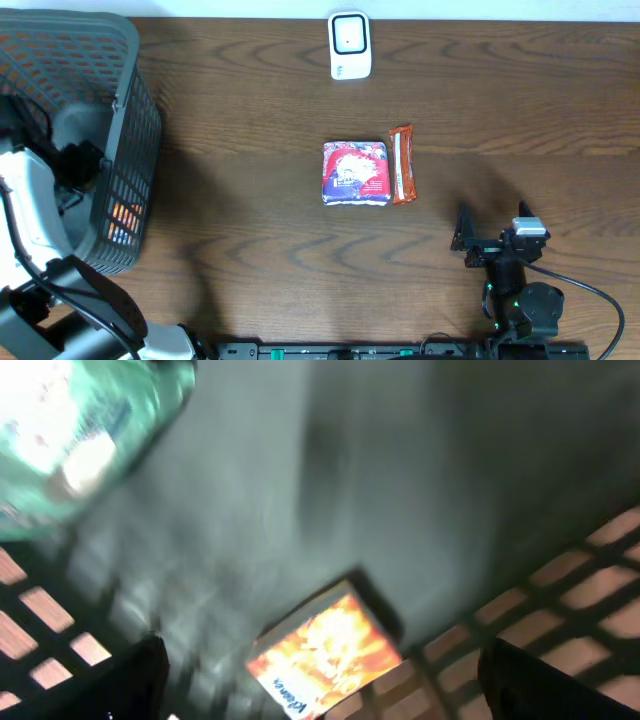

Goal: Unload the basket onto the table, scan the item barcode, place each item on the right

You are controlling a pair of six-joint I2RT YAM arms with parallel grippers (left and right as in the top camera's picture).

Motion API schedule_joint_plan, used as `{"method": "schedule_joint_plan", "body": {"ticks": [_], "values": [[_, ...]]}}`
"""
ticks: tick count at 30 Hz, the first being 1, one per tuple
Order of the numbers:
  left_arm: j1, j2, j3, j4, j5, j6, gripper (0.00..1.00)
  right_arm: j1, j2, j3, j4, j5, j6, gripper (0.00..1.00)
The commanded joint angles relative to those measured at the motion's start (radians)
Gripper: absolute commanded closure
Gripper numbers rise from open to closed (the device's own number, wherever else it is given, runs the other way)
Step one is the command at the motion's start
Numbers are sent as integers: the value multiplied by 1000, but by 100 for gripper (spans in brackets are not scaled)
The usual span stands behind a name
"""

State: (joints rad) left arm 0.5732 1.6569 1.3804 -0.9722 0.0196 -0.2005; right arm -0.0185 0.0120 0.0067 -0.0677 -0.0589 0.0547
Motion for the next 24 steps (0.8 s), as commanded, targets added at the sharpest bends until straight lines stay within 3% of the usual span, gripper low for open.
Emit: {"method": "schedule_joint_plan", "body": {"ticks": [1, 18, 24], "values": [[-1, 26, -64, -6, -6, 25, 2, -4, -6, -1, -3, 1, -15, 1], [-10, 55, -250, 62, -2, 52, 1, -4, -6, -1, -3, 1, -15, 1], [-10, 56, -303, 127, -2, 46, 12, -4, -6, -1, -3, 1, -15, 1]]}}
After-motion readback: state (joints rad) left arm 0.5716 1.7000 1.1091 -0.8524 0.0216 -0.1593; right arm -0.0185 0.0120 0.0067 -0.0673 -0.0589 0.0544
